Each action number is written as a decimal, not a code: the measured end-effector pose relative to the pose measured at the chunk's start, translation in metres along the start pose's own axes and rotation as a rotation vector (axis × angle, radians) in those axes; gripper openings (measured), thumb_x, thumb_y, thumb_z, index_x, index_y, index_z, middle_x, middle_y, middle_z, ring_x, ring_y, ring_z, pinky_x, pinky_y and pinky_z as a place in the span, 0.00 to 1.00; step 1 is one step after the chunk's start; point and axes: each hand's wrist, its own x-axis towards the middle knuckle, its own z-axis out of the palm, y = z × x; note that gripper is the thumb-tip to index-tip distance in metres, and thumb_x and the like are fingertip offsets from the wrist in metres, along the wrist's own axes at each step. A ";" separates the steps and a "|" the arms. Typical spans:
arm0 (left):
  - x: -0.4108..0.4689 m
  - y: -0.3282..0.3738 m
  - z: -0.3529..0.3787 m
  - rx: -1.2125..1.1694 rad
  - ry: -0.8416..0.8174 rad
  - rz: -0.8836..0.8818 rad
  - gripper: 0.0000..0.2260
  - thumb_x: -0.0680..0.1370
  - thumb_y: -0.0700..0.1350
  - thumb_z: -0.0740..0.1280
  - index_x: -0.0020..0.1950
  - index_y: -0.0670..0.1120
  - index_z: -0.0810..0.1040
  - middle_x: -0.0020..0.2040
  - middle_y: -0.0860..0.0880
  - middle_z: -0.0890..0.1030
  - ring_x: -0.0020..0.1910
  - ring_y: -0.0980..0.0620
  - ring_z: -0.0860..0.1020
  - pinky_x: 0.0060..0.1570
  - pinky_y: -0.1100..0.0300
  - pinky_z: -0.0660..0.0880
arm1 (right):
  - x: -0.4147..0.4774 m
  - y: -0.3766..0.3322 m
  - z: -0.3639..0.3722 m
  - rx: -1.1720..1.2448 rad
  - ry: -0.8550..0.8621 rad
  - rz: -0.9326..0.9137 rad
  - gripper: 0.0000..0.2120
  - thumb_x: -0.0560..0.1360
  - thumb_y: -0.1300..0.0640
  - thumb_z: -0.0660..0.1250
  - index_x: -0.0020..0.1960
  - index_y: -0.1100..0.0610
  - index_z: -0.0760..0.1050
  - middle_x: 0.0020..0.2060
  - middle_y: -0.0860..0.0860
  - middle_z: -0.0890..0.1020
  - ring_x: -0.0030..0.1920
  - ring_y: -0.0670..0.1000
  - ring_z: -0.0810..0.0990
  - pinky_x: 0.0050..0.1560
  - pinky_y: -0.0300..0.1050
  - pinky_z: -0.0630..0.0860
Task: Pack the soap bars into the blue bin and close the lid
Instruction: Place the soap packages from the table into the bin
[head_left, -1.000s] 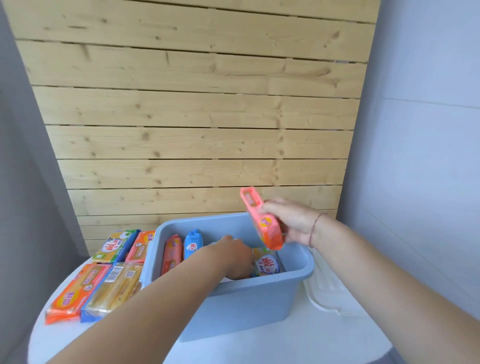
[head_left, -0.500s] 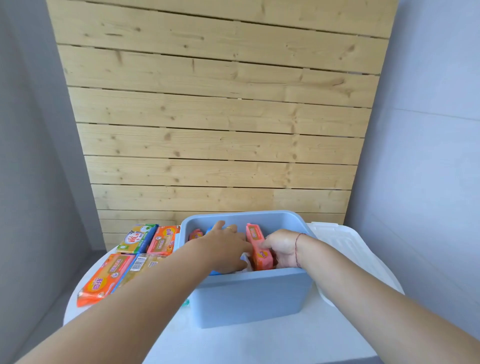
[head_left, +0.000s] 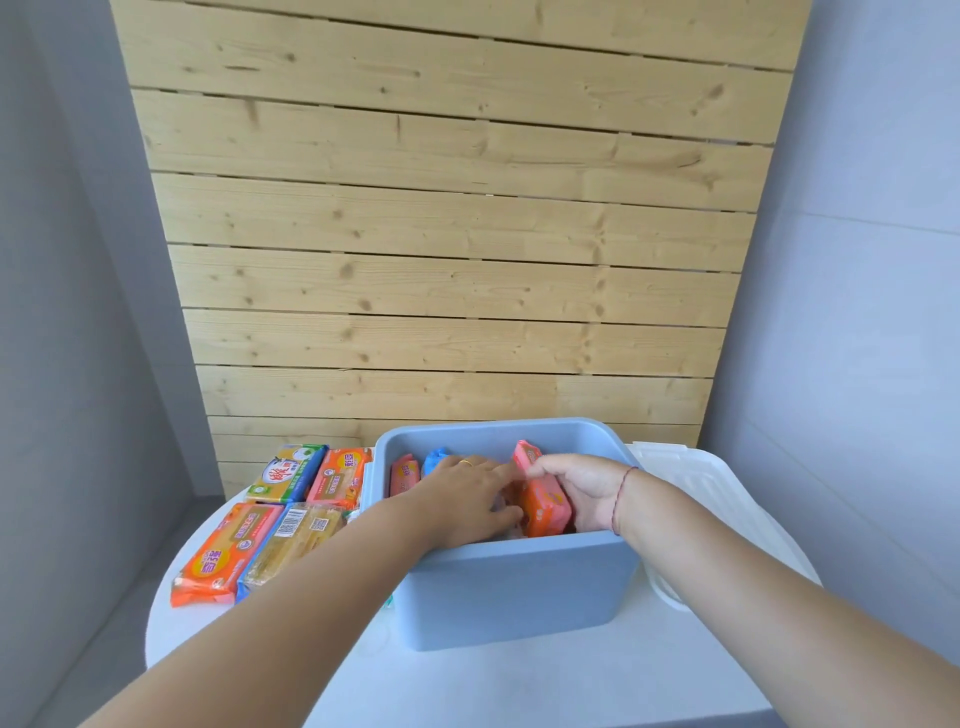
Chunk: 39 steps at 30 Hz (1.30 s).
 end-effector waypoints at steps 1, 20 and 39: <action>0.002 -0.001 0.001 0.000 0.007 -0.015 0.22 0.78 0.56 0.56 0.70 0.49 0.65 0.65 0.47 0.73 0.68 0.47 0.67 0.69 0.50 0.60 | -0.001 0.000 0.002 0.020 -0.048 0.007 0.09 0.77 0.60 0.58 0.52 0.60 0.75 0.43 0.59 0.83 0.40 0.59 0.84 0.45 0.50 0.81; -0.041 -0.069 -0.021 -0.381 0.533 -0.203 0.11 0.75 0.45 0.62 0.57 0.52 0.74 0.59 0.54 0.76 0.55 0.52 0.75 0.59 0.55 0.69 | 0.007 0.005 0.065 -1.098 0.327 -0.171 0.34 0.79 0.47 0.53 0.78 0.50 0.39 0.75 0.57 0.56 0.65 0.56 0.70 0.68 0.51 0.64; -0.074 -0.101 0.071 0.069 -0.148 -0.247 0.50 0.63 0.68 0.69 0.77 0.52 0.51 0.75 0.46 0.58 0.74 0.43 0.55 0.72 0.48 0.53 | 0.025 0.014 0.109 -1.462 0.540 -0.125 0.41 0.76 0.36 0.53 0.77 0.60 0.44 0.77 0.57 0.45 0.77 0.56 0.39 0.75 0.58 0.51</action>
